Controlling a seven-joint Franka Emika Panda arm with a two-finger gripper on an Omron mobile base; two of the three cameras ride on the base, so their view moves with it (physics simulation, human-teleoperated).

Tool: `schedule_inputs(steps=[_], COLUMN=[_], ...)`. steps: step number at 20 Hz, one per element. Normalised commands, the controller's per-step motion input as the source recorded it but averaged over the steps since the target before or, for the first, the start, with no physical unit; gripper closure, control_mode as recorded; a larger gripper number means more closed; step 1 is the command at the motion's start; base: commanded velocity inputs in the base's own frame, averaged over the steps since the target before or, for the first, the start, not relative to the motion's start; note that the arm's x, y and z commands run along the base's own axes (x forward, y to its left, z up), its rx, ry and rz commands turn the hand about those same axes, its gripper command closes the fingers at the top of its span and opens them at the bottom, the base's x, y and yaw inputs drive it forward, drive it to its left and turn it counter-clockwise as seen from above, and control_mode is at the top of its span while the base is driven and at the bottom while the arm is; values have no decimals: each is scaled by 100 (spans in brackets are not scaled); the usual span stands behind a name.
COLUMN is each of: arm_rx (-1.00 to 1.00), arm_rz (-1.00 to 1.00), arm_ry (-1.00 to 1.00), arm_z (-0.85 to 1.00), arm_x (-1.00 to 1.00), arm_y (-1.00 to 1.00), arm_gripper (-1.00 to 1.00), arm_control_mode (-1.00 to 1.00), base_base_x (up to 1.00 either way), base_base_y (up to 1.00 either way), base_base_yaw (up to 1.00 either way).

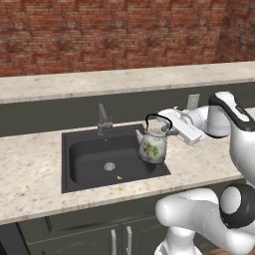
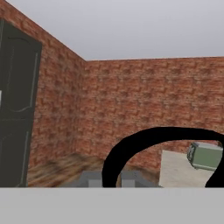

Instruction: Open the cabinet, pick the kettle from the cabinet, and place it in the sink.

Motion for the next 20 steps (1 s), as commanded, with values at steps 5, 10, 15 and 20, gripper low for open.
schedule_inputs(steps=[5, 10, 15, 20], arm_rx=[0, -1, -3, -3], arm_rz=[0, 0, 0, 0], arm_ry=[-2, 0, 0, 0], arm_z=[-11, -15, -24, -22], arm_x=[24, 20, 14, 19], arm_y=[3, 1, 9, 11], arm_gripper=[100, 100, 100, 100], arm_control_mode=[-100, -100, -100, -100], base_base_x=[0, 0, 0, 0], base_base_y=[0, 0, 0, 0], base_base_yaw=[0, 0, 0, 0])
